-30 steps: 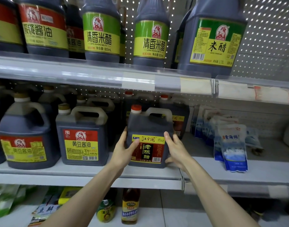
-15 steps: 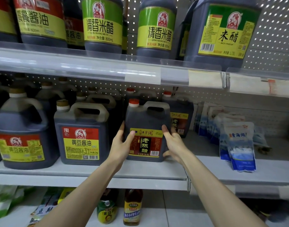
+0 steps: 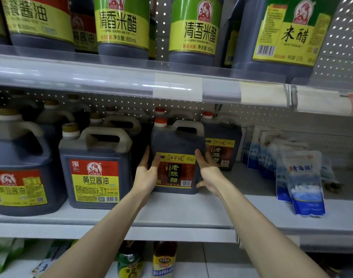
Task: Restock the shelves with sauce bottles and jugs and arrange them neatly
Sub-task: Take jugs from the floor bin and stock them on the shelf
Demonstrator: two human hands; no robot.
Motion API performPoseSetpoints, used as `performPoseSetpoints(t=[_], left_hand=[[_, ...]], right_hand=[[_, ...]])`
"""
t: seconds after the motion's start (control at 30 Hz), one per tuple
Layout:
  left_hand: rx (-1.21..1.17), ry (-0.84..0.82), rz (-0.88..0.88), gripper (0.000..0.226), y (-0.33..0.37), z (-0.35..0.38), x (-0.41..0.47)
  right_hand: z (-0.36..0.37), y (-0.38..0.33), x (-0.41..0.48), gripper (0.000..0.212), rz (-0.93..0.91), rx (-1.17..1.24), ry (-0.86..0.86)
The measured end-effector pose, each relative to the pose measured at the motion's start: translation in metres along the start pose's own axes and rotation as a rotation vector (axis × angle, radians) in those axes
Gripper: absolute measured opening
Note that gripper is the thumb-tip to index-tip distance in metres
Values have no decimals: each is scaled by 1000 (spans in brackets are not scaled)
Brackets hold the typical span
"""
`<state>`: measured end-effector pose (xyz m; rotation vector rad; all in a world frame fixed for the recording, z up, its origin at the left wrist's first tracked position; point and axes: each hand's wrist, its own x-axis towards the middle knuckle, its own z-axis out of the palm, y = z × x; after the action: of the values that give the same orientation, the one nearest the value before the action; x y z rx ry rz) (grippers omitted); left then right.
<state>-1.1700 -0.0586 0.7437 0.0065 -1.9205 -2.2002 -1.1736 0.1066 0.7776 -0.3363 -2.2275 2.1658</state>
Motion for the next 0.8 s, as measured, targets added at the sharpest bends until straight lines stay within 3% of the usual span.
performPoseSetpoints(t=[0.8], left_hand=[[-17, 29, -49, 55, -5, 2, 37]], right_hand=[[11, -5, 36, 57, -90, -69, -54]])
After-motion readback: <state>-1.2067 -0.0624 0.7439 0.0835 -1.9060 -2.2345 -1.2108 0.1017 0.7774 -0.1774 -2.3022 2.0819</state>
